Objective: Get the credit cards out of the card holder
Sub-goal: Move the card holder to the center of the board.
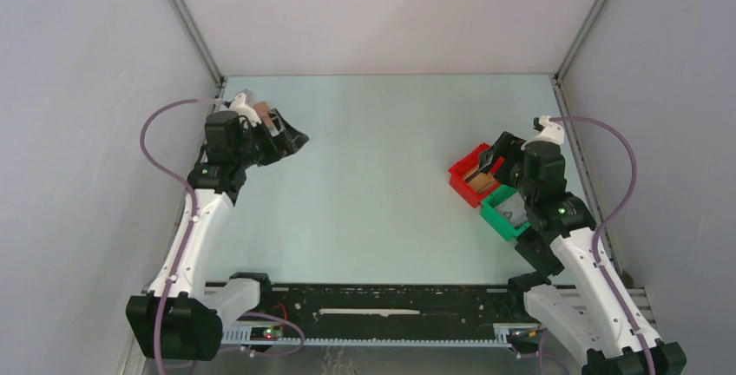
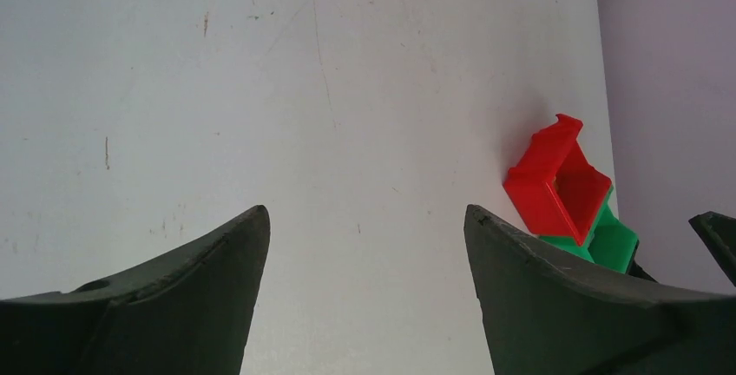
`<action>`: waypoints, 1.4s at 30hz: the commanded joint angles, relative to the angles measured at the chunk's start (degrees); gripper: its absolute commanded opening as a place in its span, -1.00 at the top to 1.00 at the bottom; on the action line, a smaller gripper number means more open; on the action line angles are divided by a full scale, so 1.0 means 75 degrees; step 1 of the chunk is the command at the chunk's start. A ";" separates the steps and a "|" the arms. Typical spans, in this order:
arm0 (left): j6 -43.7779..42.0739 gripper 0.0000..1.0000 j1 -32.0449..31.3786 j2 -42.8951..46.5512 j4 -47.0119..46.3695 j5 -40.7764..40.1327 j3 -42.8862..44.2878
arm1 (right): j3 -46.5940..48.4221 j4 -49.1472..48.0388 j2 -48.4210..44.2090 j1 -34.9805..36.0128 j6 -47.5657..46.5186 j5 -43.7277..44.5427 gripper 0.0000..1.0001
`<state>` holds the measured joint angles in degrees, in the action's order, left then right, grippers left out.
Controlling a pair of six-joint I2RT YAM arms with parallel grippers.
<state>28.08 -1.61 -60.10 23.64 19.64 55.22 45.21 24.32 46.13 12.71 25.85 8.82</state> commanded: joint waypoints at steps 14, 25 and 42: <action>0.0273 -0.75 -0.0067 -0.0459 0.0459 -0.2211 0.0776 | 0.0277 -0.0040 -0.0072 -0.0075 0.0089 -0.0099 -0.63; 0.0250 -0.69 0.0506 -0.4940 0.3368 -0.4723 0.5015 | 0.0271 -0.0196 0.0118 -0.0066 0.0412 -0.0752 -0.63; -0.0348 -0.89 0.1289 -0.9774 0.4470 -0.4254 1.0653 | 0.0267 -0.0547 0.0463 0.0139 0.0259 -0.1612 -0.60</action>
<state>27.79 5.48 -130.56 56.01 -18.17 131.28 45.21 22.09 49.01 12.99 27.97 -1.67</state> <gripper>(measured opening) 0.911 0.804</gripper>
